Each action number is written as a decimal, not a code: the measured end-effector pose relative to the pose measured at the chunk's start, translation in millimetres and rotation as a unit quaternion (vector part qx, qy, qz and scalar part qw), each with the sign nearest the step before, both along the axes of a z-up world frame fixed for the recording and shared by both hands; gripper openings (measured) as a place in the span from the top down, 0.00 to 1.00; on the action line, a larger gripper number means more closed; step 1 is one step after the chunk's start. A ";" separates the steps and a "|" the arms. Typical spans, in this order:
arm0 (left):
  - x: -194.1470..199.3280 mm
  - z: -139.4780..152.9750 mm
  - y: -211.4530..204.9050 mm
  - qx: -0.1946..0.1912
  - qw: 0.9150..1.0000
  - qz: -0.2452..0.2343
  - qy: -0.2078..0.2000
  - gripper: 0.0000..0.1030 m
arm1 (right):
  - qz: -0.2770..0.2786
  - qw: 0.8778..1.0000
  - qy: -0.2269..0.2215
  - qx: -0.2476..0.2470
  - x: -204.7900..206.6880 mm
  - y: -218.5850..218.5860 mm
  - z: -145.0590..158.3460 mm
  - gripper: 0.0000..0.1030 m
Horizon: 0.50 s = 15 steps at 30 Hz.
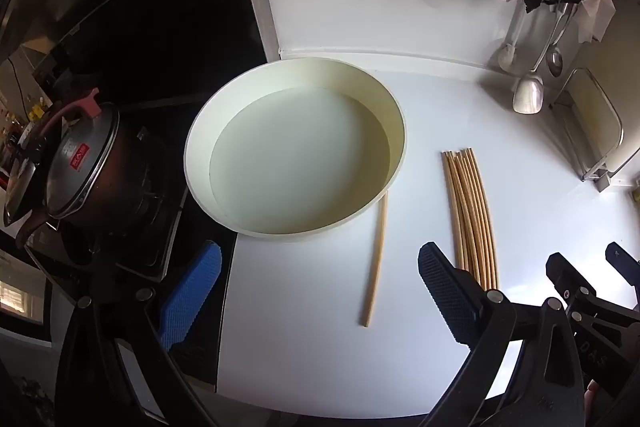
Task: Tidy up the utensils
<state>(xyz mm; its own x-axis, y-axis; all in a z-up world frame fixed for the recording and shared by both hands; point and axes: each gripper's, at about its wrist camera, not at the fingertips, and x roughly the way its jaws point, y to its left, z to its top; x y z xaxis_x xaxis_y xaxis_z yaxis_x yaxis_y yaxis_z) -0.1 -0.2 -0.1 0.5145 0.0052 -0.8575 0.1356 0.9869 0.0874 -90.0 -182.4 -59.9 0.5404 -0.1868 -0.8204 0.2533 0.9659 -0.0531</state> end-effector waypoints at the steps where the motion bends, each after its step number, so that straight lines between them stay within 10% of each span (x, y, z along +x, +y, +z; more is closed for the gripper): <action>1: 0.0 -0.4 -0.2 0.000 1.000 0.001 0.002 0.06 | 0.000 1.000 0.000 0.000 -0.2 0.1 0.3 0.08; 15: -9.0 -8.1 -6.8 0.001 1.000 -0.013 0.015 0.06 | -0.001 1.000 0.000 0.001 -3.3 0.9 1.1 0.08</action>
